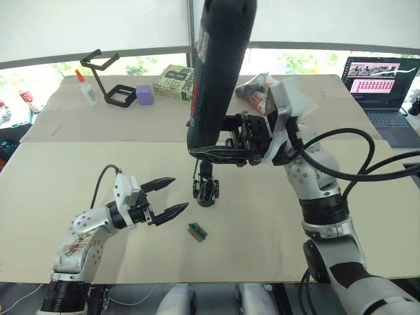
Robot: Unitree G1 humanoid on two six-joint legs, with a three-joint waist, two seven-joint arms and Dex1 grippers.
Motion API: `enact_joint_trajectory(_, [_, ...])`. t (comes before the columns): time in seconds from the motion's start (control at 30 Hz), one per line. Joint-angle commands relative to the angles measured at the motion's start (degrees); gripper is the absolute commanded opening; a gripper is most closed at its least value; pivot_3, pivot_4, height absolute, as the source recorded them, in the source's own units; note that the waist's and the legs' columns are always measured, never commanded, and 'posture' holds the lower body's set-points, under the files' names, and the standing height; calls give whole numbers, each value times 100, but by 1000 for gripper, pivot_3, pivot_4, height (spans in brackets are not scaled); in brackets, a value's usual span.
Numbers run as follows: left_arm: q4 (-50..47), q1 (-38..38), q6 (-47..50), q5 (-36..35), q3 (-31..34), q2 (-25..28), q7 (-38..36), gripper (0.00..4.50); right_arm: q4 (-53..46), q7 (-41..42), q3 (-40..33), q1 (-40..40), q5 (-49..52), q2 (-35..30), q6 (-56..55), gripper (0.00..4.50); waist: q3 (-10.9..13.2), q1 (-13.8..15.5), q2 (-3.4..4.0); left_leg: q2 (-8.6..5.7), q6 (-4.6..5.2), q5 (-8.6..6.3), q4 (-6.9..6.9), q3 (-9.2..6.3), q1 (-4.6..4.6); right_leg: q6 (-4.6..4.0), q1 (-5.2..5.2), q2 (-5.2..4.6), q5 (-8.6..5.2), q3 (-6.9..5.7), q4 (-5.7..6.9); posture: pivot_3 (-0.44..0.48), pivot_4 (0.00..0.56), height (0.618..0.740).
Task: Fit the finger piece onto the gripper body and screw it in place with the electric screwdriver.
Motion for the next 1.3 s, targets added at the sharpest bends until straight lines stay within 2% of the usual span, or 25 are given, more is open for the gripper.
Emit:
enact_joint_trajectory(0.03, [117,-123,-236,82,-62,-42,-156,4500,89,201,-66,-25,-37,52,-391,1916,0,-28,0,0,0,0,0,0,-1,0,-1,0,0,0,0,0,150,740])
enact_joint_trajectory(0.33, [547,-226,-498,193,-144,-94,-446,4500,746,570,14,-1,-261,156,-743,1916,0,-115,0,1,-3,2,2,1,-2,0,-5,0,1,0,8,0,150,740])
enact_joint_trajectory(0.47, [548,-217,-544,218,-146,-94,-458,4500,879,608,12,-33,-313,193,-810,1916,0,-107,0,-2,-3,2,3,0,-6,0,-17,-4,1,0,54,0,150,740])
enact_joint_trajectory(1.3, [98,-36,-410,220,-310,-132,-196,4500,504,540,63,40,-262,202,-525,1916,0,-106,0,-3,-6,3,5,6,-16,-2,-46,-6,2,2,78,0,150,740])
